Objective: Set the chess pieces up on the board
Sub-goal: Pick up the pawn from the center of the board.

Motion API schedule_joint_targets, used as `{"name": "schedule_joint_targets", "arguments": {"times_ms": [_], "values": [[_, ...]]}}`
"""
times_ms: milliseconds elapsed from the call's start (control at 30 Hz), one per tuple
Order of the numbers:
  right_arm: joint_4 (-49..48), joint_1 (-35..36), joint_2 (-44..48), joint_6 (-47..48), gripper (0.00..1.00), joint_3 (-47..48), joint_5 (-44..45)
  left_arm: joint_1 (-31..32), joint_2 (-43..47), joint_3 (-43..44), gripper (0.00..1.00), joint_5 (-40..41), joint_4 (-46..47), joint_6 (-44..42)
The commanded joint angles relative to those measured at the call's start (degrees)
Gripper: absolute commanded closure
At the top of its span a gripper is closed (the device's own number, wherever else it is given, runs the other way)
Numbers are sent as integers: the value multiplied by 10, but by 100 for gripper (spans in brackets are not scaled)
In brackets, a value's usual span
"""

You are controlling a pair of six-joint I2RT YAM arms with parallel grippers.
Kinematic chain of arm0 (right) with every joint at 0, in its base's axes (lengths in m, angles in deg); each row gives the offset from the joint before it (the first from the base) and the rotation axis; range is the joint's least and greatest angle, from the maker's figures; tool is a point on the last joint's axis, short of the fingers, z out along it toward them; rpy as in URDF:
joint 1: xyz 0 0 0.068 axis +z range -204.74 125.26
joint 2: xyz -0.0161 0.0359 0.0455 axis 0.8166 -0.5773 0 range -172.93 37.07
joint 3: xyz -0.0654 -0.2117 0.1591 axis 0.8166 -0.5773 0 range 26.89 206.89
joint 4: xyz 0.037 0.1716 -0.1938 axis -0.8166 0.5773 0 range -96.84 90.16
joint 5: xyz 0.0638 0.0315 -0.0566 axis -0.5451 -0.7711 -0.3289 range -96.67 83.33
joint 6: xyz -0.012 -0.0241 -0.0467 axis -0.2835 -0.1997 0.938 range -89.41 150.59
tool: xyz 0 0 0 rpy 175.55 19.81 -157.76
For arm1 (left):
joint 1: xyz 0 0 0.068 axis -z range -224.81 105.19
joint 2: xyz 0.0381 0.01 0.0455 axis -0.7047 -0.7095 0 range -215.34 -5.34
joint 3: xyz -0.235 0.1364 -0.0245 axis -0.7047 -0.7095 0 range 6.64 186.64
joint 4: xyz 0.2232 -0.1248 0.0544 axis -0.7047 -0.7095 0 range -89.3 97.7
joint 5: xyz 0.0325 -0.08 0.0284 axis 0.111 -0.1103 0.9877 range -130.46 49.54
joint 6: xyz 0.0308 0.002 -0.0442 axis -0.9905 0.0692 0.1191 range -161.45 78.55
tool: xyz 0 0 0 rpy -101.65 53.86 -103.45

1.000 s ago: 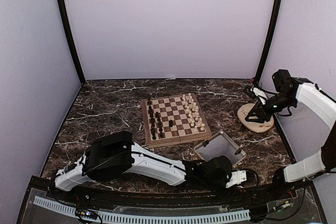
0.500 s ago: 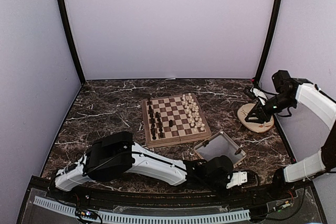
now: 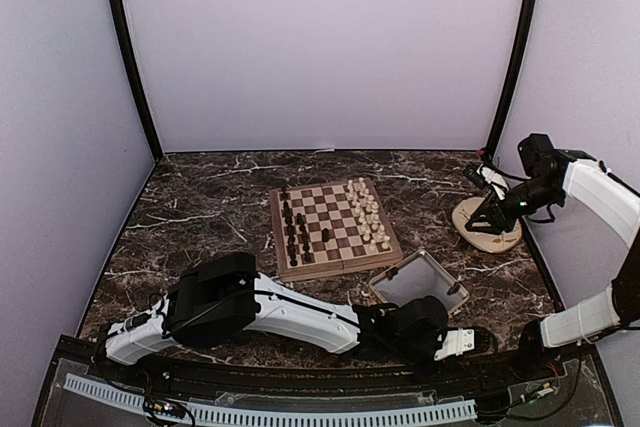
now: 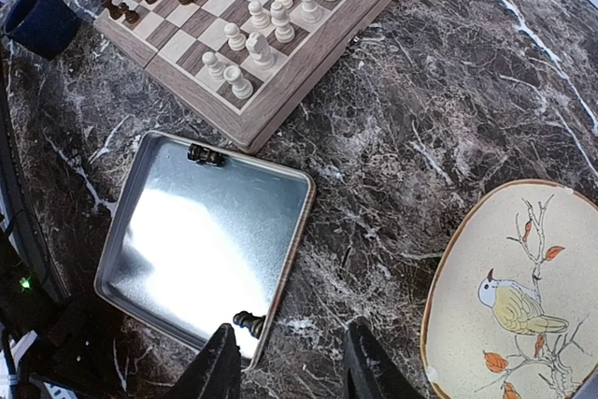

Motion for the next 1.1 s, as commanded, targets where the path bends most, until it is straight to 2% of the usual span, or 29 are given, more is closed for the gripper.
{"name": "schedule_joint_targets", "arguments": {"times_ms": [0,167,400,600,800,1067], "values": [[-7,0,4,-5,62,-3,-11,-2,-3,8,79,-5,-28,2],[0,-1,8,-13,62,7,-21,-7,28,-30,85,-4,-9,3],[9,1,3,-50,62,56,-73,-28,168,-154,85,23,89,4],[-11,47,-24,-125,59,101,-142,-61,266,-239,85,107,127,11],[-5,121,-105,-175,57,161,-219,-110,335,-310,85,216,167,4],[119,134,-233,-137,53,263,-338,-152,383,-361,85,280,213,12]]}}
